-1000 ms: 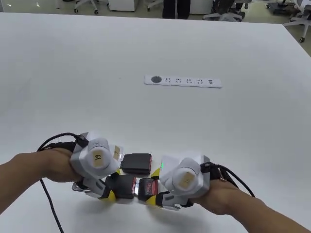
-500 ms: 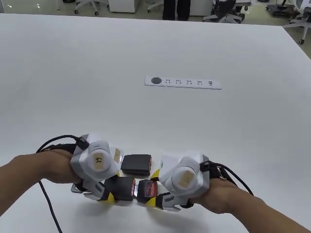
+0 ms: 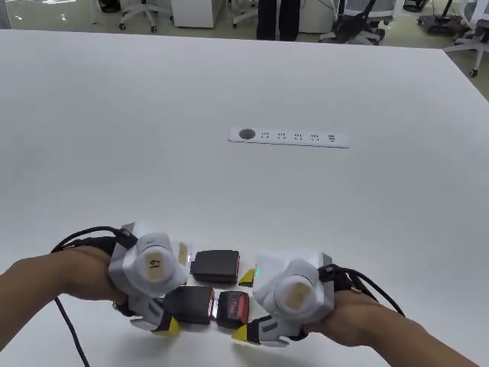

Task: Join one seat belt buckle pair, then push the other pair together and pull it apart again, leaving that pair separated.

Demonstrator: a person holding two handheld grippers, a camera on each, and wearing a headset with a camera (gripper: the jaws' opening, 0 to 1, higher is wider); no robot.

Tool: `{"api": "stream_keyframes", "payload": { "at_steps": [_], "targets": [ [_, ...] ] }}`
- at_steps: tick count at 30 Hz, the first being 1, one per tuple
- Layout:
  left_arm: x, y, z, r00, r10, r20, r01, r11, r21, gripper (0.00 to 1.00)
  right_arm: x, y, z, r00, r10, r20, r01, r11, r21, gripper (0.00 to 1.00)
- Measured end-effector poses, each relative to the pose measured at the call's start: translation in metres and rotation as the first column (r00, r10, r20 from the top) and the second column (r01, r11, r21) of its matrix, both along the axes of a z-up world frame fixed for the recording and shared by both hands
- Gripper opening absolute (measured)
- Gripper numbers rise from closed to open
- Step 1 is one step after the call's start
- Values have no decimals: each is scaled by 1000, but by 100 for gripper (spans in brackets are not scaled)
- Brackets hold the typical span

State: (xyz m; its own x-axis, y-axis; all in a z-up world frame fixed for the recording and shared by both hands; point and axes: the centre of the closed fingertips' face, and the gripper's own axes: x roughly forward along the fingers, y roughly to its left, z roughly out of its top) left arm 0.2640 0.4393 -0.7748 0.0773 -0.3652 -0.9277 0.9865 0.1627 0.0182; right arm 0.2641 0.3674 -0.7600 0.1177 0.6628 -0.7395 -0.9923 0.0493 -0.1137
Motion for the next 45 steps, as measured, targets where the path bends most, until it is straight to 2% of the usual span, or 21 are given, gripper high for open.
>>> {"api": "stream_keyframes", "payload": {
  "at_steps": [4,13,17,23,28,33,36,42,45],
  "targets": [
    [-3,0,10,1000,20,0,-20,1000,-13,51,2,-3,3,1000,-5,4,5,1000,-3,50],
    [4,0,35,998,58,21,-57,997,-47,54,11,-10,19,999,-34,14,34,999,4,61],
    [11,-3,50,997,65,39,-62,996,-64,56,19,-14,26,999,-46,16,46,999,8,66],
    [29,-5,60,996,65,59,-60,996,-70,57,30,-20,38,998,-56,28,55,998,11,69],
    [45,-9,69,995,71,77,-64,994,-84,57,40,-29,37,998,-57,36,57,998,4,70],
    [55,-11,69,995,62,80,-56,995,-79,57,50,-39,35,998,-55,43,55,998,1,70],
    [66,-8,63,995,51,83,-45,996,-71,57,54,-46,36,997,-51,52,51,999,-3,68],
    [71,-14,60,996,37,76,-32,998,-61,55,61,-59,33,997,-47,54,48,999,-18,65],
    [78,-13,51,997,13,71,-9,998,-58,53,65,-66,29,998,-42,53,44,998,-33,62]
  ]
}}
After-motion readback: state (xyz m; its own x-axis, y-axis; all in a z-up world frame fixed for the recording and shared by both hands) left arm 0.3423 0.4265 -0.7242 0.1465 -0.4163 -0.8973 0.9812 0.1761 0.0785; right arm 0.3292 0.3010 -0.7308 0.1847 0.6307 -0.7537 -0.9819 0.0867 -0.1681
